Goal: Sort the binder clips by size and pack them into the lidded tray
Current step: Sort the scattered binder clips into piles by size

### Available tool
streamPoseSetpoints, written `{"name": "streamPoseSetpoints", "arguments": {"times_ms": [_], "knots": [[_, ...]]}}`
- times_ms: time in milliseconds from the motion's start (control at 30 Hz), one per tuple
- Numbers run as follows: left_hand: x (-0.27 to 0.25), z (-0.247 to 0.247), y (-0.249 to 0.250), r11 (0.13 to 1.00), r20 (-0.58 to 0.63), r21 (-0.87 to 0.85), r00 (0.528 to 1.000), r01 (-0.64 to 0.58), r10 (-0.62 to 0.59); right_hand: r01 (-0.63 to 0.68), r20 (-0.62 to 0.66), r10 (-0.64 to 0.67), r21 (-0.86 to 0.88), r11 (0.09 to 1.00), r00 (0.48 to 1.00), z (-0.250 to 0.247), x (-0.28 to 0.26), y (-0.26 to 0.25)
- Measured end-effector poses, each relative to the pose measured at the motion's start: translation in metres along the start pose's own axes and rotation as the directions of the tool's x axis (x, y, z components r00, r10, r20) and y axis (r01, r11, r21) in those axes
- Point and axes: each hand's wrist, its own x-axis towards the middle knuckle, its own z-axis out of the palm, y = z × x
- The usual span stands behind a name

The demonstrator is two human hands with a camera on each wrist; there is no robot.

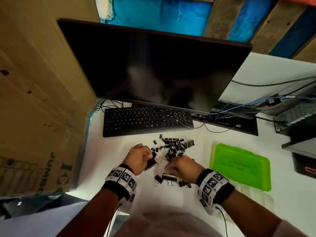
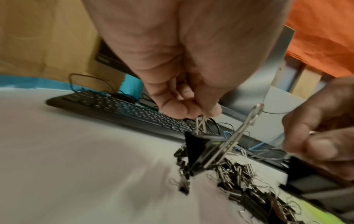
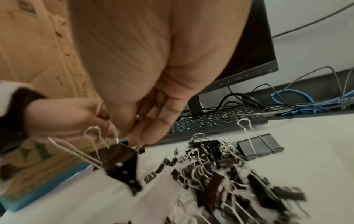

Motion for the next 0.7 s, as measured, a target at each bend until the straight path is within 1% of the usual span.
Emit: {"name": "streamPoseSetpoints", "arguments": {"times_ms": [100,167,200,267,333,400,433,500,567,600,633,667,700], "knots": [[-0.016,-0.013,-0.015,0.995,-0.128,-0.009,0.987,0.101,-0.101,-0.066,-0.097,0.072,0.068,0.996,0.993,-0.004,0.017,-0.007],[-0.026,-0.016,-0.027,0.981,-0.166,0.024,0.968,0.195,-0.188,-0.078,-0.105,0.087,0.093,0.993,0.991,0.005,0.034,-0.017],[-0.031,-0.017,-0.033,0.966,-0.173,0.046,0.954,0.254,-0.243,-0.071,-0.094,0.081,0.098,0.993,0.992,0.012,0.043,-0.023],[-0.039,-0.018,-0.045,0.933,-0.195,0.06,0.921,0.355,-0.338,-0.06,-0.019,0.062,0.076,0.995,0.998,0.025,0.06,-0.034],[-0.046,-0.019,-0.055,0.912,-0.227,0.06,0.895,0.407,-0.384,-0.048,0.073,0.046,0.017,0.999,0.996,0.035,0.076,-0.044],[-0.052,-0.017,-0.062,0.907,-0.178,0.139,0.911,0.398,-0.372,-0.021,0.146,0.025,-0.029,0.999,0.989,0.046,0.087,-0.05],[-0.054,-0.016,-0.065,0.904,-0.173,0.146,0.91,0.403,-0.377,-0.007,0.166,0.016,-0.052,0.999,0.986,0.051,0.091,-0.051],[-0.058,-0.015,-0.066,0.9,-0.196,0.078,0.892,0.429,-0.408,0.014,0.187,0.001,-0.077,0.997,0.982,0.056,0.093,-0.05],[-0.061,-0.014,-0.067,0.904,-0.232,0.026,0.882,0.428,-0.411,0.024,0.189,-0.011,-0.065,0.998,0.982,0.053,0.088,-0.046],[-0.063,-0.014,-0.067,0.907,-0.252,0.032,0.881,0.42,-0.399,0.021,0.167,-0.012,-0.053,0.998,0.986,0.049,0.084,-0.041],[-0.065,-0.014,-0.065,0.923,-0.294,0.076,0.893,0.378,-0.342,0.011,0.118,-0.006,-0.043,0.999,0.993,0.043,0.08,-0.034],[-0.066,-0.013,-0.062,0.94,-0.341,0.127,0.904,0.316,-0.258,-0.006,0.042,0.007,-0.042,0.999,0.999,0.034,0.075,-0.026],[-0.066,-0.01,-0.057,0.96,-0.366,0.133,0.912,0.247,-0.184,-0.035,-0.052,0.032,-0.05,0.998,0.998,0.023,0.071,-0.015]]}}
